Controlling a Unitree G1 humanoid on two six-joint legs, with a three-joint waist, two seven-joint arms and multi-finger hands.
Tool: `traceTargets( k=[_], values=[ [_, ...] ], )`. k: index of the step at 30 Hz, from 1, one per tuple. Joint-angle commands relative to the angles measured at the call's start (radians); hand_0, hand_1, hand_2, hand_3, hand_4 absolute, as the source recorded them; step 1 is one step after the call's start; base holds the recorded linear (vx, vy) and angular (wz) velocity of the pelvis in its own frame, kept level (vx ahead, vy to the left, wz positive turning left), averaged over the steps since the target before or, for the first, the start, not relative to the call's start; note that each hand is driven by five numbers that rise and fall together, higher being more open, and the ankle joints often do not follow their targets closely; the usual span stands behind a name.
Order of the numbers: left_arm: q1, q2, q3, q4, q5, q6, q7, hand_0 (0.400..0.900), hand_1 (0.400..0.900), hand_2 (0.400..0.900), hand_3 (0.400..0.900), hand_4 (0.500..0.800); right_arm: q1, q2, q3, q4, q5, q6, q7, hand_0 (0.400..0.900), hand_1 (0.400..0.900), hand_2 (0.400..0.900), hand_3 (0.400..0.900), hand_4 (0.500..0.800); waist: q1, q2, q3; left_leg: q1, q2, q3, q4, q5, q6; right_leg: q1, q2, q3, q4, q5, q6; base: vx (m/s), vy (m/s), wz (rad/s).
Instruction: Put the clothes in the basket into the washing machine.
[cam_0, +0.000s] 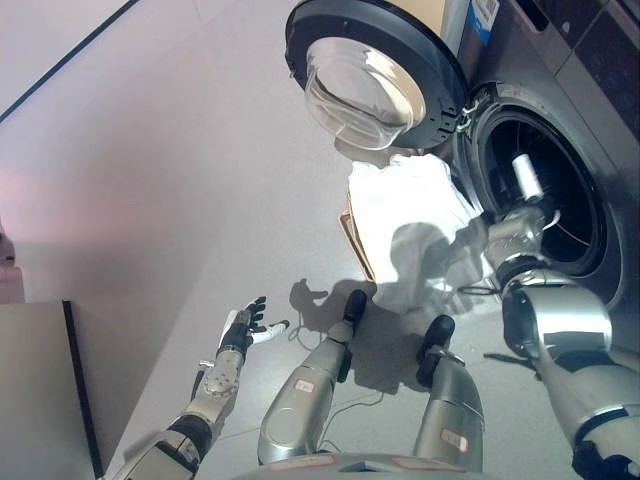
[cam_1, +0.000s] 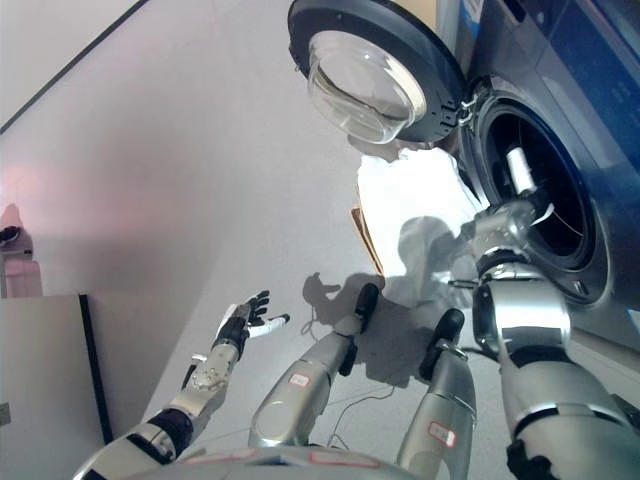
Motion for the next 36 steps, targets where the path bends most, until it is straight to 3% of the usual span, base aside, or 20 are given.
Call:
traceTargets(
  k=[1, 9, 17, 23, 28, 36],
  values=[
    [0.038, 0.044, 0.054, 0.056, -0.044, -0.006, -0.01, 0.9, 0.9, 0.9, 0.9, 0.8, 0.095, 0.024, -0.015, -0.037, -0.056, -0.023, 0.036, 0.9, 0.9, 0.9, 0.9, 0.8, -0.004, -0.042, -0.037, -0.003, 0.0, -0.015, -0.052, 0.021, -0.032, 0.137, 0.015, -0.003, -0.006, -0.084, 0.024, 0.0, 0.0, 0.0],
    [0.075, 0.018, 0.12, 0.113, -0.028, 0.014, -0.038, 0.9, 0.9, 0.9, 0.9, 0.8, 0.398, 0.102, -0.018, -0.037, -0.207, 0.013, 0.051, 0.9, 0.9, 0.9, 0.9, 0.8, -0.058, -0.117, -0.076, 0.103, 0.047, -0.014, -0.086, 0.021, -0.042, 0.266, 0.066, -0.019, -0.092, -0.062, 0.023, 0.04, -0.026, -0.09],
    [0.123, -0.006, 0.233, 0.226, 0.01, 0.049, -0.088, 0.9, 0.9, 0.9, 0.9, 0.8, 0.747, 0.166, 0.164, -0.064, -0.679, 0.085, 0.074, 0.9, 0.9, 0.9, 0.9, 0.8, -0.152, -0.189, -0.156, 0.247, 0.102, 0.018, -0.145, 0.024, -0.061, 0.412, 0.12, -0.01, -0.208, -0.034, 0.022, 0.04, -0.021, -0.23],
    [0.154, -0.009, 0.257, 0.263, 0.08, 0.076, -0.141, 0.9, 0.9, 0.9, 0.9, 0.8, 0.914, 0.149, 0.312, -0.084, -1.013, 0.128, 0.112, 0.9, 0.9, 0.9, 0.9, 0.8, -0.186, -0.209, -0.223, 0.329, 0.116, 0.025, -0.19, 0.028, -0.07, 0.498, 0.139, -0.009, -0.265, -0.021, 0.024, 0.05, -0.031, -0.08],
    [0.161, -0.017, 0.251, 0.306, 0.143, 0.1, -0.171, 0.9, 0.9, 0.9, 0.9, 0.8, 0.969, 0.154, 0.271, -0.041, -1.028, 0.154, 0.134, 0.9, 0.9, 0.9, 0.9, 0.8, -0.213, -0.218, -0.256, 0.394, 0.128, 0.061, -0.204, 0.009, -0.056, 0.531, 0.142, 0.021, -0.245, -0.03, 0.024, 0.05, -0.005, -0.29],
    [0.175, -0.02, 0.244, 0.3, 0.168, 0.099, -0.18, 0.9, 0.9, 0.9, 0.9, 0.8, 1.003, 0.169, 0.248, -0.052, -1.007, 0.153, 0.149, 0.9, 0.9, 0.9, 0.9, 0.8, -0.223, -0.222, -0.292, 0.452, 0.131, 0.079, -0.204, -0.017, -0.047, 0.579, 0.141, 0.035, -0.251, -0.035, 0.029, 0.04, -0.016, -0.08]
  ],
)
